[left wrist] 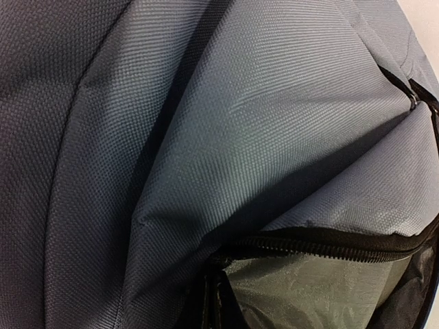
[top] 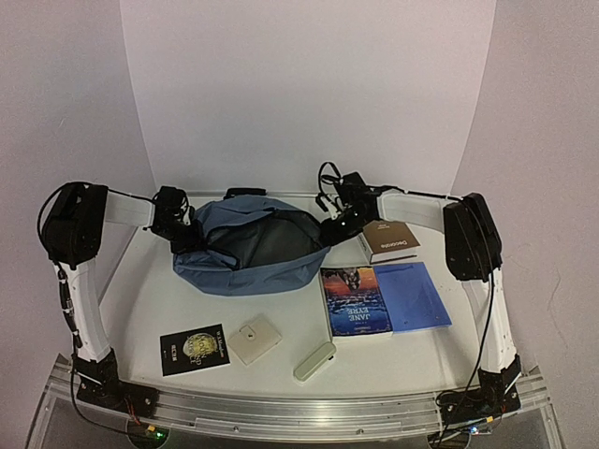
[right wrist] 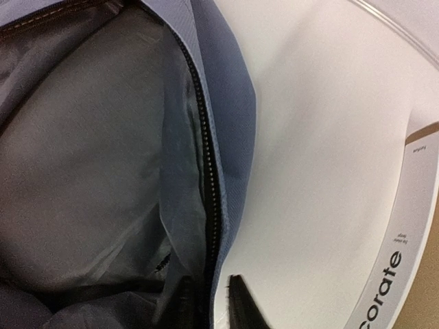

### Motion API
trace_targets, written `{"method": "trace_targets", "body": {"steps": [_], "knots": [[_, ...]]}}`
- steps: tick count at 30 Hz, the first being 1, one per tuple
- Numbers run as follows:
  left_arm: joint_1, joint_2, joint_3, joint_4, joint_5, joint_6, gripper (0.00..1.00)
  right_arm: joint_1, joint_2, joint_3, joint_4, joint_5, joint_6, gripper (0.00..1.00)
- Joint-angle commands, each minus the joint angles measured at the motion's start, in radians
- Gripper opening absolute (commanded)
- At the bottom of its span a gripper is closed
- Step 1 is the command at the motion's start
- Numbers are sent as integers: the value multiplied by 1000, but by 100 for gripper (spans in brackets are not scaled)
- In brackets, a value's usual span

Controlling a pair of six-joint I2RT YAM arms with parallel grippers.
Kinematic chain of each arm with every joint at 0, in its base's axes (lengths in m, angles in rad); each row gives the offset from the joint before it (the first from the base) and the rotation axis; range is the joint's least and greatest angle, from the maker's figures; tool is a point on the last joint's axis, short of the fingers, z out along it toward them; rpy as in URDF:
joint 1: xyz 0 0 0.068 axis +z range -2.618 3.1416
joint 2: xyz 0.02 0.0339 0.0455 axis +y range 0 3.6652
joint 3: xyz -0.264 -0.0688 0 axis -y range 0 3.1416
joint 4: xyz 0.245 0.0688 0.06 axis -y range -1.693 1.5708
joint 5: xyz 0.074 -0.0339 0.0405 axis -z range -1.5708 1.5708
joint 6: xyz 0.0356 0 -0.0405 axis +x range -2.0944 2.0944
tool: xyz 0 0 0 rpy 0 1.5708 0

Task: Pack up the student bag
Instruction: Unzip the student bag at the center of the board.

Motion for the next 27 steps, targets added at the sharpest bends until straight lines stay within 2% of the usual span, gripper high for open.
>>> {"method": "trace_targets", "body": {"steps": [1,4,8,13,18,22,27], "knots": [[-6,-63,-27,-29,-52,18,20,-8,-103,12,-34,-78,52,58],[-6,-146,-34,-28,-44,20,48,-19,-154,4,-38,-103,78,72],[-9,-243,-4,-67,-52,30,72,-67,-199,6,-41,-165,169,81],[-11,-289,58,-129,-54,56,91,-133,-246,-16,-44,-164,178,86],[-16,-319,69,-145,-47,75,98,-227,-272,-72,-45,-147,191,87],[-51,-375,72,-164,-68,99,100,-312,-294,-127,-46,-144,188,87],[-175,-430,107,-185,-94,149,100,-424,-297,-202,-49,-173,185,85]]}}
